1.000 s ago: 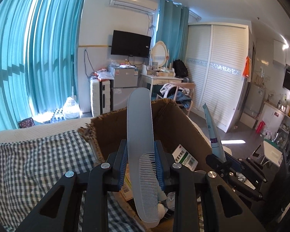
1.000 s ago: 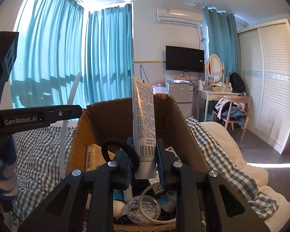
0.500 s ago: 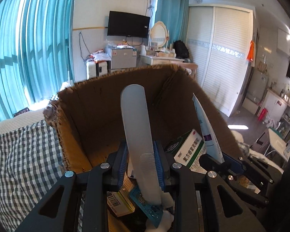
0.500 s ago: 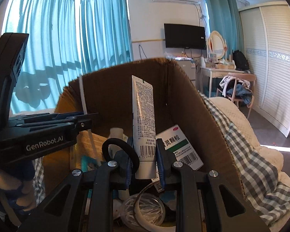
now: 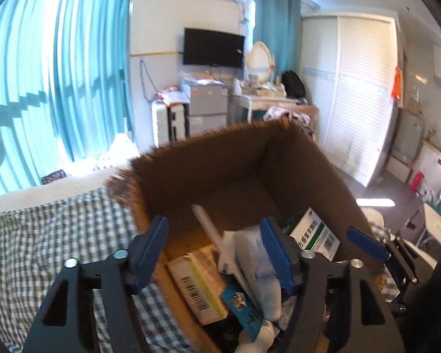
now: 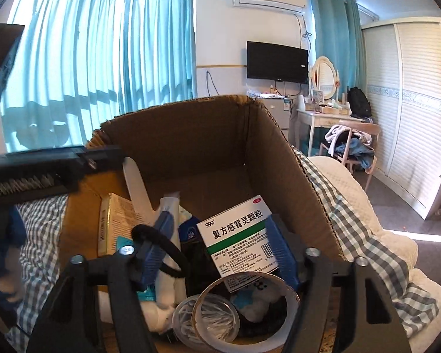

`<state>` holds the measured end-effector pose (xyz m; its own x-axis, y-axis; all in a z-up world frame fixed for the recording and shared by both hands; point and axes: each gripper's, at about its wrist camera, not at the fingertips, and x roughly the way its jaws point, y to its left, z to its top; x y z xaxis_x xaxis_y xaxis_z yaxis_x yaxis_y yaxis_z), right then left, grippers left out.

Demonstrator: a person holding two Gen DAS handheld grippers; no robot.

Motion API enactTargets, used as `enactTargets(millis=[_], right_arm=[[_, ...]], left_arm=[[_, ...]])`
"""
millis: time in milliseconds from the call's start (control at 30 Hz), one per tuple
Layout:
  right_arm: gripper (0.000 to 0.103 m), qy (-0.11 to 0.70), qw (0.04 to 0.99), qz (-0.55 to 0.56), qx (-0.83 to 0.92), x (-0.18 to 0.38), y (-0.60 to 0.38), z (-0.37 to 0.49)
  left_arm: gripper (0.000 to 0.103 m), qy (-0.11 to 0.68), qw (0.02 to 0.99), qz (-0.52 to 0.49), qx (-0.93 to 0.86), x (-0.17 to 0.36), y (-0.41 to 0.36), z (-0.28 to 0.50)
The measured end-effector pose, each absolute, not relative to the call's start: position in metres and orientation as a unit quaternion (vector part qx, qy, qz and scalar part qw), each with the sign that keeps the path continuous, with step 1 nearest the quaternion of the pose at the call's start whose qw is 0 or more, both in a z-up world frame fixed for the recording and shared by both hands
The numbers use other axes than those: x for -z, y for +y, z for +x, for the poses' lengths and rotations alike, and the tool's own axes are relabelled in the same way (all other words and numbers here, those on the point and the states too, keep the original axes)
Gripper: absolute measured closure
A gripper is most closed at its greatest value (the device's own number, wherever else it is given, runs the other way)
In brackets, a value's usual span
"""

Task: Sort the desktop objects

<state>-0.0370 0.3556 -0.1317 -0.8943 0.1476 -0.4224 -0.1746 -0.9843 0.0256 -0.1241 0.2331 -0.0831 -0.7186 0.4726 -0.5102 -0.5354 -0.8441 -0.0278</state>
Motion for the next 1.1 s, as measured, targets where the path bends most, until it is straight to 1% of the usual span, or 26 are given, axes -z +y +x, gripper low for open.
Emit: enactTargets(millis=[33, 100, 167, 233, 300, 367, 433, 500, 533, 633, 700, 867, 967, 1000, 1100], right_arm=[[0.025, 0.033, 0.080, -0.217, -0.972, 0.130, 0.356, -0.036], [0.015, 0.039, 0.067, -0.240, -0.968, 0.129, 0.356, -0.037], [0.011, 0.034, 0.059, -0.266, -0.961, 0.128, 0.354, -0.038], [0.005, 0.018, 0.060, -0.299, -0.952, 0.127, 0.348, -0.039], [0.000, 0.003, 0.065, -0.324, -0.944, 0.125, 0.343, -0.041], [0.000, -0.016, 0.057, -0.383, -0.922, 0.127, 0.338, -0.052], [0.000, -0.061, 0.057, -0.435, -0.897, 0.130, 0.330, -0.065], [0.000, -0.086, 0.058, -0.469, -0.877, 0.133, 0.327, -0.077], [0.000, -0.103, 0.057, -0.506, -0.855, 0.140, 0.325, -0.086], [0.000, -0.178, 0.040, -0.560, -0.808, 0.154, 0.314, -0.101], [0.000, -0.190, 0.020, -0.579, -0.792, 0.152, 0.311, -0.107], [0.000, -0.183, 0.008, -0.557, -0.810, 0.120, 0.308, -0.097], [0.000, -0.149, 0.032, -0.497, -0.854, 0.089, 0.308, -0.084], [0.000, -0.140, 0.041, -0.472, -0.869, 0.079, 0.307, -0.080], [0.000, -0.135, 0.056, -0.402, -0.904, 0.056, 0.293, -0.050]], left_arm=[[0.025, 0.060, 0.264, -0.249, -0.930, 0.078, 0.228, -0.121], [0.022, 0.059, 0.255, -0.236, -0.936, 0.072, 0.219, -0.111], [0.018, 0.054, 0.253, -0.232, -0.938, 0.065, 0.209, -0.103], [0.013, 0.053, 0.248, -0.230, -0.940, 0.058, 0.200, -0.096], [0.012, 0.054, 0.243, -0.228, -0.941, 0.052, 0.191, -0.090], [0.011, 0.053, 0.241, -0.230, -0.941, 0.045, 0.183, -0.089], [0.006, 0.050, 0.238, -0.232, -0.942, 0.040, 0.180, -0.084], [0.005, 0.054, 0.233, -0.240, -0.941, 0.034, 0.176, -0.085], [0.004, 0.059, 0.231, -0.247, -0.939, 0.034, 0.175, -0.084], [0.003, 0.079, 0.227, -0.276, -0.931, 0.034, 0.179, -0.088], [0.003, 0.080, 0.228, -0.281, -0.929, 0.032, 0.174, -0.086], [0.003, 0.039, 0.228, -0.271, -0.934, 0.020, 0.141, -0.069], [0.003, 0.019, 0.207, -0.252, -0.945, 0.009, 0.117, -0.057], [0.001, 0.012, 0.200, -0.246, -0.948, 0.005, 0.110, -0.053], [0.000, -0.008, 0.174, -0.221, -0.959, -0.006, 0.082, -0.036]])
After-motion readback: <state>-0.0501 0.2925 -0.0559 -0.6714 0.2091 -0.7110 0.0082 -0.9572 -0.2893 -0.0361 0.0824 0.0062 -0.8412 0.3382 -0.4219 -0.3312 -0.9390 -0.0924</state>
